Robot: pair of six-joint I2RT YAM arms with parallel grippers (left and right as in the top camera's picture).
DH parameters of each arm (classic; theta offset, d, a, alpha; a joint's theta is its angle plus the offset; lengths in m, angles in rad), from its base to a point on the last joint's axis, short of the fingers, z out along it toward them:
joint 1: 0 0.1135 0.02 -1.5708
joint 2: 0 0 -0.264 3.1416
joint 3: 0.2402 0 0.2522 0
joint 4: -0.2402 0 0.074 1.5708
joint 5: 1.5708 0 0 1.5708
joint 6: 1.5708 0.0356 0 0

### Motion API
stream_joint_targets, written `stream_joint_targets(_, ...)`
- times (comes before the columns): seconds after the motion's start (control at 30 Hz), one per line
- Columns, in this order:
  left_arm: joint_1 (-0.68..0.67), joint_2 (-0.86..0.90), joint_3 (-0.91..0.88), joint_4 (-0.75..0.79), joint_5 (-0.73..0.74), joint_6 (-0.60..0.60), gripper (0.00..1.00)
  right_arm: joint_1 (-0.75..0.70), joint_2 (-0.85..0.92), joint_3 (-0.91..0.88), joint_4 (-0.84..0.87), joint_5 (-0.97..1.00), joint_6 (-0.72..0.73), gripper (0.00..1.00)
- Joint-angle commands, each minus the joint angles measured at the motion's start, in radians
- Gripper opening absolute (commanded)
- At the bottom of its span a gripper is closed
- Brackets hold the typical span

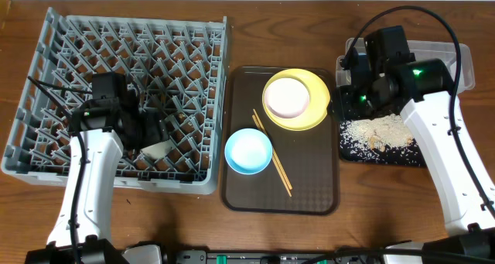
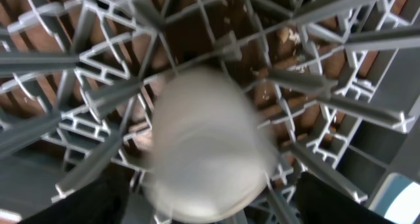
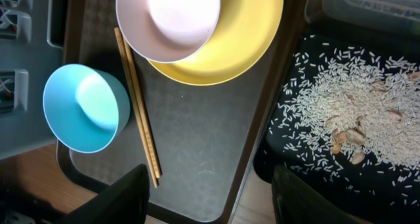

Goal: Sort waste into correct bins and load items into the dishwasher
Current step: 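Move the left gripper to the light-blue bowl and grasp it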

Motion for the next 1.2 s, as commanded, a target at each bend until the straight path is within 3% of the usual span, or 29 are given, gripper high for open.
stream_joint_targets(0.0,0.005,0.002,0.017,0.016,-0.024,-0.003,0.96,-0.003,-0.003,0.019,-0.003,0.008,-0.03,0.6)
stream_joint_targets(0.33,-0.048,-0.097,0.082,0.025,-0.023,-0.018,1.0,-0.075,-0.003,0.02,0.004,0.009,-0.036,0.72)
stream_joint_targets(0.37,-0.071,-0.114,0.082,0.026,-0.023,-0.036,1.0,-0.097,-0.003,0.02,0.009,0.008,-0.01,0.81)
stream_joint_targets(0.4,-0.098,-0.131,0.082,0.025,-0.022,-0.061,1.0,-0.124,-0.003,0.02,0.017,0.008,0.032,0.99)
stream_joint_targets(0.47,-0.171,-0.154,0.082,0.024,-0.013,-0.103,1.0,-0.17,-0.003,0.02,0.021,-0.016,0.098,0.99)
stream_joint_targets(0.6,-0.327,-0.168,0.082,0.04,0.007,-0.111,0.99,-0.233,-0.003,0.02,0.016,-0.079,-0.005,0.99)
stream_joint_targets(0.77,-0.48,-0.139,0.081,0.123,0.086,-0.181,1.0,-0.281,-0.003,0.02,0.0,-0.044,-0.002,0.99)
stream_joint_targets(1.17,-0.789,0.092,0.081,0.201,-0.024,-0.153,0.96,-0.288,-0.003,0.018,-0.005,-0.044,0.0,0.99)
